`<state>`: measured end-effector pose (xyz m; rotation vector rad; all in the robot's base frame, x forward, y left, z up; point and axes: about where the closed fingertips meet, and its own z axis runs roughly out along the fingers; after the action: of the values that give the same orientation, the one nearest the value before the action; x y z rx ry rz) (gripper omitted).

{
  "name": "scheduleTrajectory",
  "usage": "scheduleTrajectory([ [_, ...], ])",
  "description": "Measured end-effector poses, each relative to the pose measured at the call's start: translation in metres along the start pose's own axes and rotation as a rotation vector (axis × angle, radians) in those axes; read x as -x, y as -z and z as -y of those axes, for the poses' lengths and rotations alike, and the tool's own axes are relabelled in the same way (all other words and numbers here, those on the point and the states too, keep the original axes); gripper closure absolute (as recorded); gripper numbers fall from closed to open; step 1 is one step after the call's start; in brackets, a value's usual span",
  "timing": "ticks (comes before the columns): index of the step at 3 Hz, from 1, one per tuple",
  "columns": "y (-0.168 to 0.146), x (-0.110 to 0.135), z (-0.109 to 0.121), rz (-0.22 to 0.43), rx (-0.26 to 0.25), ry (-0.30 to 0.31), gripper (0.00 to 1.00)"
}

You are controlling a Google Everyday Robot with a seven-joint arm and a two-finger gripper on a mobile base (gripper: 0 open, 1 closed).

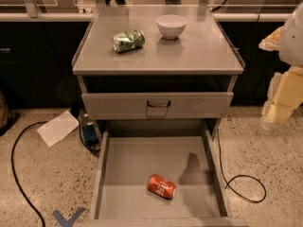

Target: Pick coke can from middle drawer and place on counter

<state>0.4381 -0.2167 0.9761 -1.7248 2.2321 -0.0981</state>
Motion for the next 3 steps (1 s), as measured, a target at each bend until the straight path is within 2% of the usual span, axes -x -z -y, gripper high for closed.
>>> scheduleTrajectory([
  [2, -0.005, 0.002, -0.002, 0.015, 0.003, -0.001, 0.0],
  [3, -0.038, 0.006, -0.014, 0.053, 0.019, -0.011, 0.0],
])
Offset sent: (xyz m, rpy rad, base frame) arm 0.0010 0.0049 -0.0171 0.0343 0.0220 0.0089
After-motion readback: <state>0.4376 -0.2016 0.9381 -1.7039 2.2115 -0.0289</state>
